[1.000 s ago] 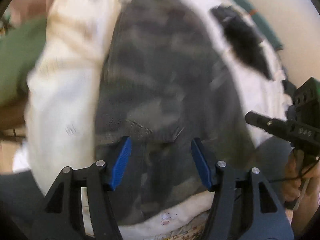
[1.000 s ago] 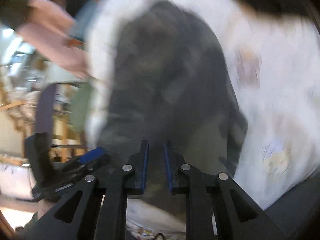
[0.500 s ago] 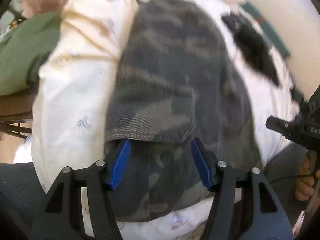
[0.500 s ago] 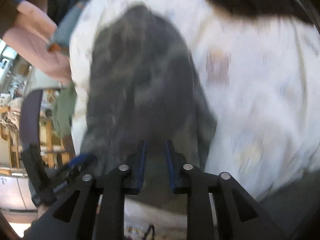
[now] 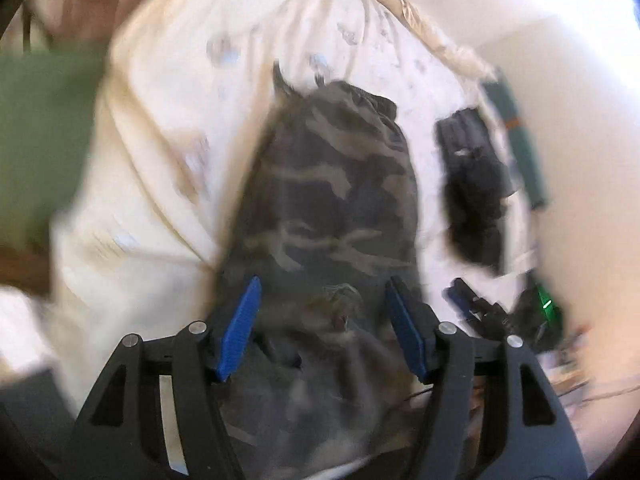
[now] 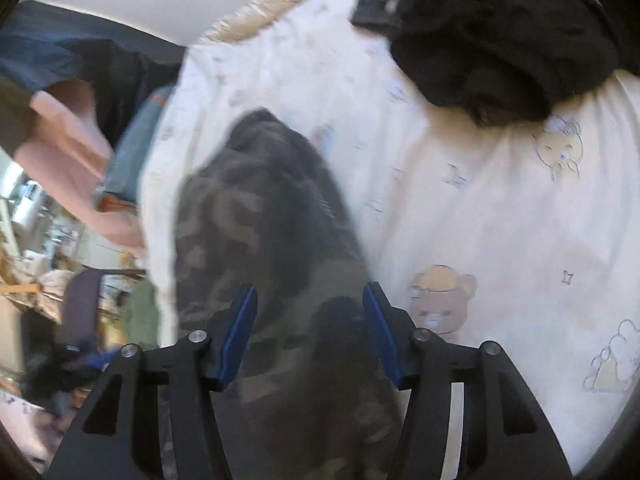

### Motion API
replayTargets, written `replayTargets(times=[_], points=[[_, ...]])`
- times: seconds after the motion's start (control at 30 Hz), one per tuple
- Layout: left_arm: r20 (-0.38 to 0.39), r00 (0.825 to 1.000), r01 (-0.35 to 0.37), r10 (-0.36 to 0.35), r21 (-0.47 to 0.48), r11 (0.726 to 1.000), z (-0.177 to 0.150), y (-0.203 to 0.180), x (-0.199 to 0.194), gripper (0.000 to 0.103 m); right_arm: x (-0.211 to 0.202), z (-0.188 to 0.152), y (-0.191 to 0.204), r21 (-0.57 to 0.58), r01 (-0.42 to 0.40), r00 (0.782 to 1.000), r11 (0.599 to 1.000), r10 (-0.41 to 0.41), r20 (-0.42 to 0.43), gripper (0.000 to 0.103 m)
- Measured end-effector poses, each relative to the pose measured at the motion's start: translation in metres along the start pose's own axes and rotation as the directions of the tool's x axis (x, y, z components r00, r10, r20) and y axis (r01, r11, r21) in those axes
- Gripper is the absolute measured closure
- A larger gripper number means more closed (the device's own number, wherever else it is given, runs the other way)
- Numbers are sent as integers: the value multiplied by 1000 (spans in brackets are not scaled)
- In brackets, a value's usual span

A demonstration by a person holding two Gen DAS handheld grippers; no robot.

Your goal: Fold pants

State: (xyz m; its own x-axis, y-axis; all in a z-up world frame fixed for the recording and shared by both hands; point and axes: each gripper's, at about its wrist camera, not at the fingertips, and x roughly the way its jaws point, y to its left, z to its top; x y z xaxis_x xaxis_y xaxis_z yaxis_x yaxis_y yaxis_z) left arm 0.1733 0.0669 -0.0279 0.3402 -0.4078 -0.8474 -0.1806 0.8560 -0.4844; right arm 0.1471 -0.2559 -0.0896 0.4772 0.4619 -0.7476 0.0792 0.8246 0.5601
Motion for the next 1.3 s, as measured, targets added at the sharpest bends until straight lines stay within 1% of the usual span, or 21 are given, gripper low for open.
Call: replayTargets(times=[0.03, 0.07, 0.23, 0.3, 0.33, 0.4, 0.43, 0.47, 0.53, 0.63, 0.7, 0.73, 0.8, 0.87, 0.9, 0.97, 1.03, 1.1, 1.13, 1.2, 1.3], points=[[-4, 998, -60, 60, 65, 996, 1, -9, -4, 28, 2, 4, -5, 9, -8, 1000, 1000, 8, 5, 44], [-5, 997, -72, 73, 80, 994, -1, -9, -6, 24, 1, 6, -7, 12, -23, 1000, 1000, 23, 11, 44], [16, 996, -83, 83, 44, 996, -15, 17, -4, 24, 16, 15, -11, 24, -94, 996, 995, 94, -11, 44], [11, 996, -91, 90, 96, 991, -22, 12, 3, 24, 20, 13, -2, -10, -111, 993, 994, 110, -30, 44], [3, 994, -104, 105, 154, 983, -30, 5, 18, 24, 21, 10, 1, -26, -113, 993, 993, 112, -36, 44], [-83, 985, -130, 150, 211, 969, -44, 1, 47, 24, 18, 5, 7, -59, -109, 993, 992, 106, -45, 44], [-206, 953, -161, 221, 273, 948, -63, 3, 78, 24, 18, 4, 9, -73, -96, 995, 993, 93, -46, 44], [-280, 912, -196, 299, 343, 919, -84, 7, 99, 23, 18, 3, 10, -80, -85, 996, 993, 82, -45, 44], [-363, 847, -227, 389, 414, 881, -123, 19, 116, 21, 16, 4, 9, -81, -68, 997, 994, 66, -34, 44], [-298, 857, -246, 420, 478, 843, -135, 12, 103, 20, 11, 7, 4, -57, -73, 997, 996, 72, -18, 44], [-298, 861, -259, 412, 442, 859, -130, 10, 91, 21, 7, 8, 1, -36, -86, 996, 996, 86, -5, 44], [-316, 866, -243, 387, 411, 879, -127, 10, 83, 21, 5, 8, 1, -28, -91, 996, 995, 91, 1, 44], [-306, 892, -212, 331, 364, 907, -119, 7, 61, 21, 1, 9, -1, -14, -104, 994, 994, 104, 10, 44], [-239, 933, -185, 268, 320, 929, -101, -1, 35, 21, -4, 12, -5, 8, -125, 992, 992, 124, 23, 44], [-173, 957, -175, 233, 296, 939, -86, -5, 21, 21, -6, 15, -8, 26, -140, 990, 990, 139, 27, 44], [-43, 980, -178, 196, 271, 946, -55, -12, 5, 18, -6, 26, -15, 72, -185, 982, 980, 183, 33, 43], [79, 973, -229, 215, 259, 938, -14, -17, 5, 16, 2, 45, -25, 120, -200, 980, 972, 197, 38, 43], [131, 961, -268, 242, 245, 932, 20, -20, 17, 16, 16, 68, -25, 129, -193, 981, 973, 192, 21, 43], [143, 959, -270, 244, 205, 941, 42, -20, 27, 16, 23, 78, -23, 116, -185, 983, 976, 185, 7, 43], [137, 974, -200, 181, 148, 968, 88, -18, 55, 16, 42, 105, -12, 55, -165, 986, 985, 166, -13, 43], [72, 974, -221, 214, 112, 969, 141, -16, 111, 16, 78, 142, 2, -32, -122, 991, 992, 120, -53, 44]])
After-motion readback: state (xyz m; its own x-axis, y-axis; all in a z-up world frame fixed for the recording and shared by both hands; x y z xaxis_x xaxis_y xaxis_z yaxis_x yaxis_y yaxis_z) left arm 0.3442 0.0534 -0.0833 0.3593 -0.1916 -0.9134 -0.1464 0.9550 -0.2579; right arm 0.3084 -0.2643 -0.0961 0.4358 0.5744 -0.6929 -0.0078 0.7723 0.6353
